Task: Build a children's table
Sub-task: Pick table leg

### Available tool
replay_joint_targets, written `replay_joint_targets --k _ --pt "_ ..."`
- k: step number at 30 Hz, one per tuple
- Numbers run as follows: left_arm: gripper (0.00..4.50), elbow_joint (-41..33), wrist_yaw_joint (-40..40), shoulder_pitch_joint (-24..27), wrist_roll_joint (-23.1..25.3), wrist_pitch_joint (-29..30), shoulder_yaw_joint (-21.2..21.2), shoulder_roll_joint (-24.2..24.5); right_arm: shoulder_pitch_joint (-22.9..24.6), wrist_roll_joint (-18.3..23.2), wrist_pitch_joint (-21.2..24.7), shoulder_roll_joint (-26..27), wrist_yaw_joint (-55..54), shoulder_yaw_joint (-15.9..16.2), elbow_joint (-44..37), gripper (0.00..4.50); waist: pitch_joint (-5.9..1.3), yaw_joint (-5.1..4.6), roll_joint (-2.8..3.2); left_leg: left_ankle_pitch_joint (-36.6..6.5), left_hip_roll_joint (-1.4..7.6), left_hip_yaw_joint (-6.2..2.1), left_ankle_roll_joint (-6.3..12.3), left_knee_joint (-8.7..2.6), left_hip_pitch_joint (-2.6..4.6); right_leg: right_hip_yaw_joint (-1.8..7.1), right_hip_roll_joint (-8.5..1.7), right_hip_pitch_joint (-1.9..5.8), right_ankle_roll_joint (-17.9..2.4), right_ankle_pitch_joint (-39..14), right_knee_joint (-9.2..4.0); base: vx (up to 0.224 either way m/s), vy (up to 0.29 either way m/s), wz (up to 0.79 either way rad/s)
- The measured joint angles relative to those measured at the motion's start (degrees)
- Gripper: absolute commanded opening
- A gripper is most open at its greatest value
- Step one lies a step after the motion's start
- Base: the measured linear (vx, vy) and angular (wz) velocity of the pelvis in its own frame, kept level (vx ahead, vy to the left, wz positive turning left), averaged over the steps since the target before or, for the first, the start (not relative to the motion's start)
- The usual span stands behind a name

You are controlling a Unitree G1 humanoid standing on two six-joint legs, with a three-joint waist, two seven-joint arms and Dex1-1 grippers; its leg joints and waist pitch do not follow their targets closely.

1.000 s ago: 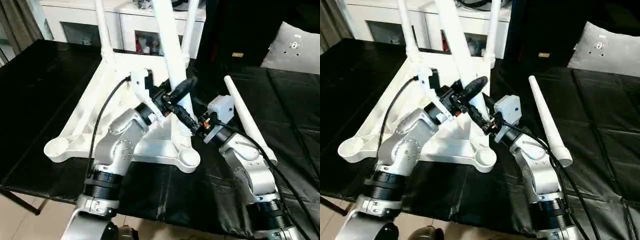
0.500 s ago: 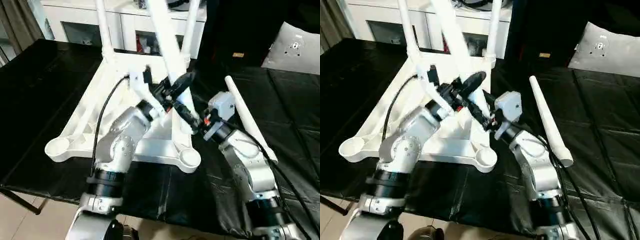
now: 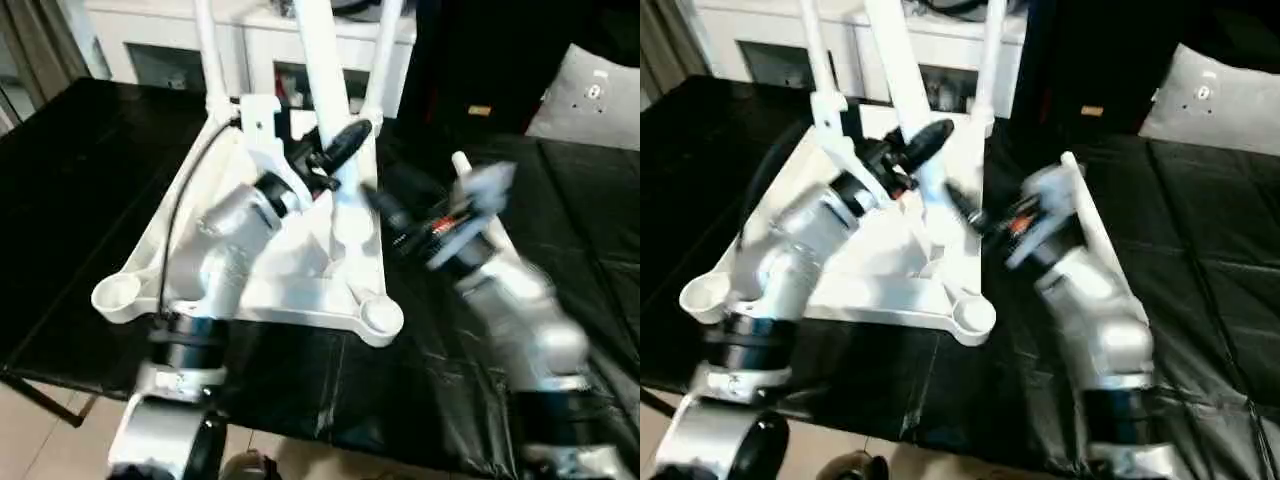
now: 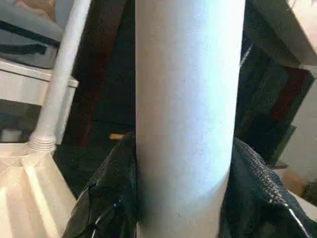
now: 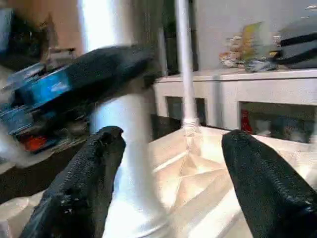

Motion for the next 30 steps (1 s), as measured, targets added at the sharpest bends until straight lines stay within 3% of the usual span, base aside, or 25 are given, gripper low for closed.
replay_joint_targets --k 4,8,14,22,24,30 --pt "1.89 -0.8 -4.2 -0.5 -4.4 4.4 0.9 2.6 -0.3 4.7 8.6 -5.1 1.6 -2.7 -0.1 4.11 0.0 0.51 0.0 0.0 0.01 0.02 0.0 -0.01 0.0 0.0 0.0 -0.01 0.0 0.0 -0.01 0.0 0.0 0.0" --pt "1.89 -2.7 -9.4 -1.6 -9.7 9.4 2.3 4.3 0.1 13.5 16.7 -7.2 4.0 -6.4 -0.1 4.41 0.0 0.71 0.0 0.0 0.02 0.06 0.01 -0.01 -0.02 0.01 0.01 -0.02 0.0 0.0 -0.04 0.0 0.0 0.0" --pt "1.89 -5.3 -17.5 -1.8 -13.6 13.2 1.0 8.1 1.8 21.4 23.4 -11.8 12.8 -6.9 -4.9 4.5 0.01 0.74 0.01 0.0 0.04 0.08 0.01 -0.01 0.0 0.0 0.01 0.0 0.0 0.0 -0.05 0.0 0.0 0.0" --pt "1.89 -7.8 -27.6 -2.3 -13.7 14.6 -4.5 11.2 1.3 22.8 26.7 -16.9 21.9 -1.9 -7.4 4.5 0.01 0.89 0.01 0.0 0.04 0.11 0.0 0.0 0.02 0.01 -0.01 0.02 0.0 0.0 -0.05 0.0 0.0 0.0" --pt "1.89 -8.4 -30.2 -2.3 -13.1 14.4 -6.9 12.2 0.5 21.0 26.3 -18.0 24.3 0.9 -7.8 4.5 0.01 0.94 0.01 0.0 0.06 0.12 0.0 0.0 0.02 -0.01 -0.01 0.02 0.0 0.0 -0.04 0.0 0.0 0.0" --pt "1.89 -9.0 -35.2 -2.3 -8.9 12.2 -12.6 13.3 -1.8 17.5 24.7 -18.8 28.3 5.0 -7.0 4.5 0.01 0.96 0.01 0.0 0.07 0.14 0.0 0.0 0.01 0.01 -0.01 0.01 0.0 0.0 -0.05 0.0 0.0 0.0"
